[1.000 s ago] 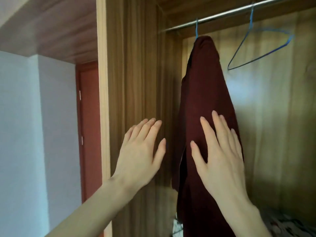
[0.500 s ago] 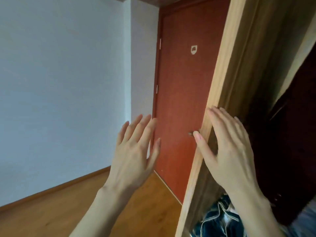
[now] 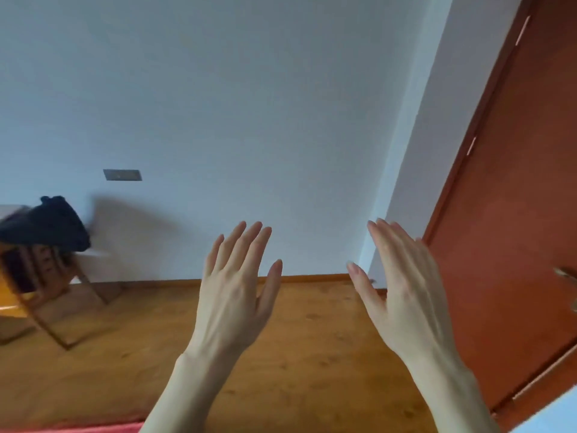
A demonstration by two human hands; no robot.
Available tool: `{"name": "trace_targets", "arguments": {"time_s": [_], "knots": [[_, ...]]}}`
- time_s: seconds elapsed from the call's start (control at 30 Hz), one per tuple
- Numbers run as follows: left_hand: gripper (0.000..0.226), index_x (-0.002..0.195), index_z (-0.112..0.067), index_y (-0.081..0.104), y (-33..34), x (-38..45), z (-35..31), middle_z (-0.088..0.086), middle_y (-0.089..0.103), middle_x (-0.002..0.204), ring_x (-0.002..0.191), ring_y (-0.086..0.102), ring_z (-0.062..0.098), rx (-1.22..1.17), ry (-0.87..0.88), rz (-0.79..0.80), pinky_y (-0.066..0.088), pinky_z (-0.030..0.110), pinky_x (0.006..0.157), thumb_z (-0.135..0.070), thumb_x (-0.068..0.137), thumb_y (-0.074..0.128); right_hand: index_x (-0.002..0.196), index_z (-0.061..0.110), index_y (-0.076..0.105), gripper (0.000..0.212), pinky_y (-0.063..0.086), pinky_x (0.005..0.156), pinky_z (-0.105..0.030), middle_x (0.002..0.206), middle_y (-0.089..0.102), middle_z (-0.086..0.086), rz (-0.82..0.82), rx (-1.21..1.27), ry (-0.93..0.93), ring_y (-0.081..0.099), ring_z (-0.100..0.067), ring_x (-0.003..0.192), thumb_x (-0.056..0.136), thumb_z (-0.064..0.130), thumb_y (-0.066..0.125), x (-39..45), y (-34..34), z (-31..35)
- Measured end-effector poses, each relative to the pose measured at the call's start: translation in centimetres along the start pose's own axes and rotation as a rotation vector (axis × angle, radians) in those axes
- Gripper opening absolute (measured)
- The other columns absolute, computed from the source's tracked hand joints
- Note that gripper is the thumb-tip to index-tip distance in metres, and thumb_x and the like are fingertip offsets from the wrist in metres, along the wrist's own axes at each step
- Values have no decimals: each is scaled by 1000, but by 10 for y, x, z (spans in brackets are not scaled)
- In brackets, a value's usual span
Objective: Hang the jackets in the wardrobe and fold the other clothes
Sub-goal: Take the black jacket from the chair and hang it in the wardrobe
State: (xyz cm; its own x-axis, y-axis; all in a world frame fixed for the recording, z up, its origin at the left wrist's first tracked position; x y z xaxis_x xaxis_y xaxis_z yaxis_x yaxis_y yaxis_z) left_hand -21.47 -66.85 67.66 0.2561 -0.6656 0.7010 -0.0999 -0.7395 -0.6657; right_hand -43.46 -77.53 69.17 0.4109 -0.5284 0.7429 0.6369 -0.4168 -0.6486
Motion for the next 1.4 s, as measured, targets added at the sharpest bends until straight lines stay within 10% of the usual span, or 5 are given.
{"name": "trace_targets", "arguments": {"time_s": [0.67,1.4], "knots": [[53,152,-18,50,-46,11,249,-2,49,158,156,30,15,416,-347,-147,27,50,126,-47,108,45,155,15,47,66,26,128,-43,160,48,-2,141,458,-335,38,-19,153,106,59,37,151,243,200],[53,145,-15,59,54,165,435,5,57,152,150,42,24,688,-624,-207,29,56,125,-47,104,49,151,22,54,65,27,125,-40,157,52,-1,312,616,-536,43,-21,150,103,64,42,353,519,224]]}}
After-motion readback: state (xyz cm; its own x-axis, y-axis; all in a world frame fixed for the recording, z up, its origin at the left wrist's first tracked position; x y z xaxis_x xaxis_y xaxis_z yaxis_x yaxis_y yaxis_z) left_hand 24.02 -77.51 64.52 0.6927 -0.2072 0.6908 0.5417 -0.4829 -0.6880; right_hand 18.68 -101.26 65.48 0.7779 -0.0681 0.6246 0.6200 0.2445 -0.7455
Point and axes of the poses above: each hand's wrist, its own x-axis towards the middle knuckle, its own y-axis out of the palm, z = x × y, the point moved 2 cm from there along x, towards the middle knuckle
